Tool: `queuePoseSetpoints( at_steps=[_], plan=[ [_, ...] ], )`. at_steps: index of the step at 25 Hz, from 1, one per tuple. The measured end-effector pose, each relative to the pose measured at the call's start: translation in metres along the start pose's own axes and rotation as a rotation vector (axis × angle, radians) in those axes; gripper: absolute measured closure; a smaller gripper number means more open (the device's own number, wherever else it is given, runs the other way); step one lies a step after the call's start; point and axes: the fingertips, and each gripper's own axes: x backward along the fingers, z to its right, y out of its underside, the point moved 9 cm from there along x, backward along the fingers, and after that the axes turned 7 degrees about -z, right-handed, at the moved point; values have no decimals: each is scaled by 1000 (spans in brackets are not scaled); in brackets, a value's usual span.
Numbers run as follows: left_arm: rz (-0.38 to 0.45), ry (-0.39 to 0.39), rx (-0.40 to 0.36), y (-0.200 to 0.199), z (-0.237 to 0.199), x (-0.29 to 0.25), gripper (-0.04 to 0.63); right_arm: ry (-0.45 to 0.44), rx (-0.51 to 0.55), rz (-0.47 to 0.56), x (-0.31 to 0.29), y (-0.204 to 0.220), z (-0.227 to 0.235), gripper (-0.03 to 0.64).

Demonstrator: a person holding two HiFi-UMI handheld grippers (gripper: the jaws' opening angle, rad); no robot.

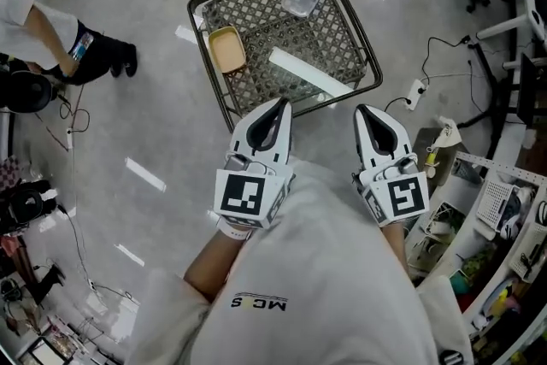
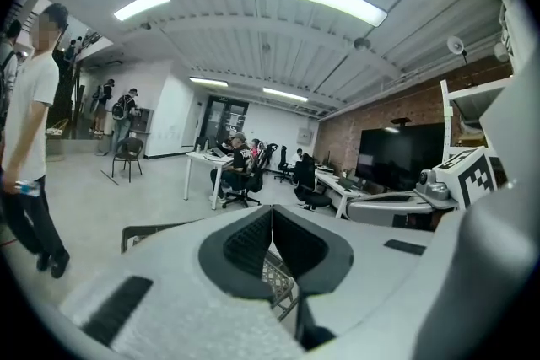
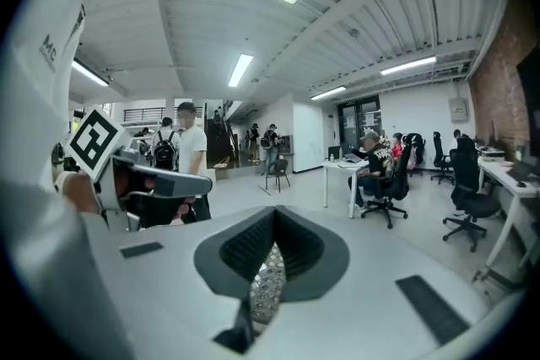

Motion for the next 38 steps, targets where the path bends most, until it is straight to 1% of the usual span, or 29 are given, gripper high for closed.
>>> queuePoseSetpoints(
  at_steps=[3,6,10,12,14,18,22,26,30,33,38],
  plan=[
    [-2,21,-1,-14,-24,-24,569,19,-21,3,-32,-13,14,600],
    [-16,22,-7,-22,-44,-43,569,27,-36,7,-58,-25,24,600],
    [-21,2,17,-33,-57,-58,569,7,-54,1,-86,-35,37,600],
    [-30,-12,27,-34,-63,-64,570,-12,-75,6,-98,-38,41,600],
    [-45,-19,35,-34,-68,-71,569,-34,-72,3,-109,-39,45,600],
    [-73,-33,54,-31,-72,-79,569,-73,-56,-34,-125,-34,48,600],
    [-84,-56,58,-32,-76,-89,569,-112,-41,-55,-143,-28,54,600],
    [-100,-82,81,-26,-77,-99,569,-145,-23,-77,-158,-22,61,600],
    [-107,-104,94,-22,-81,-107,569,-161,16,-81,-178,-18,68,598],
    [-121,-110,107,-20,-87,-114,569,-176,15,-90,-198,-16,73,598],
    [-147,-123,132,-10,-88,-124,569,-208,47,-111,-226,-4,80,577]
  ],
)
